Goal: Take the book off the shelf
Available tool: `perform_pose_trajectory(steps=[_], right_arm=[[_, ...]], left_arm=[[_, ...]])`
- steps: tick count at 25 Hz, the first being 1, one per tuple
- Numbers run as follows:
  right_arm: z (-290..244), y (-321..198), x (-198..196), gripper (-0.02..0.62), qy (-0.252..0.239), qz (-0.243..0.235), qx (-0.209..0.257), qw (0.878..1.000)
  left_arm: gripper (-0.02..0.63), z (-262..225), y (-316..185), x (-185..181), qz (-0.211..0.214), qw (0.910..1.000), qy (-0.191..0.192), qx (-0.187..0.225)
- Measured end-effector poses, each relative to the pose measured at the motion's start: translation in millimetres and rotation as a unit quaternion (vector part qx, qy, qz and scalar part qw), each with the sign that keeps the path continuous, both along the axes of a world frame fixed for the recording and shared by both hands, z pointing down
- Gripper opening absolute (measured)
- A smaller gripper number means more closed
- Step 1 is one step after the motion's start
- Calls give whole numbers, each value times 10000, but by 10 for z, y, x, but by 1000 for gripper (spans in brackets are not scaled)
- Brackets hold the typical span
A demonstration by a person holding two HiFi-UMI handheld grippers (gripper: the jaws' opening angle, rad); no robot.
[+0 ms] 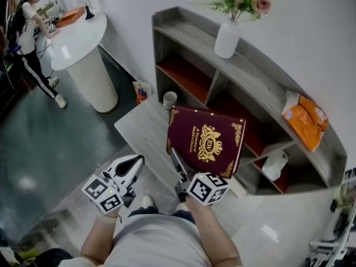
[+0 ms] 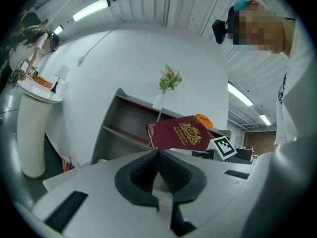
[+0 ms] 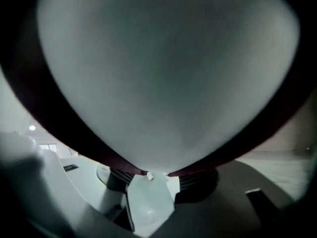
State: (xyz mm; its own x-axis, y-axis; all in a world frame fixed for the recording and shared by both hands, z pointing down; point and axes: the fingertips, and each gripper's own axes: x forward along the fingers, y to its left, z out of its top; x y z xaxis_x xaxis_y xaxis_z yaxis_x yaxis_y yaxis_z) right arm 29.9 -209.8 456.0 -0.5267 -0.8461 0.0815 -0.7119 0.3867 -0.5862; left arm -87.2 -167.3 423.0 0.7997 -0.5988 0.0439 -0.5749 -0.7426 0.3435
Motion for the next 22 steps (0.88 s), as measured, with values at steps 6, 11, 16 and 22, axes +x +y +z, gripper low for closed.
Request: perform_pose_trajectory(steps=[6, 11, 16, 22], right_arm=[[-108, 74, 132, 227, 1006, 210, 359, 9941], [-130, 126, 247, 227, 1376, 400, 526, 9883], [-180, 127, 310, 227, 1501, 454, 646, 9855], [-135, 123, 423, 227, 1544, 617, 641, 9840]], left_arm=[[15, -27, -54, 138, 233, 9997, 17, 80], [15, -29, -71, 279, 446, 9989, -22, 118], [15, -6, -87, 383, 601, 9981, -25, 98], [15, 44, -110, 487, 731, 9973, -56, 47]])
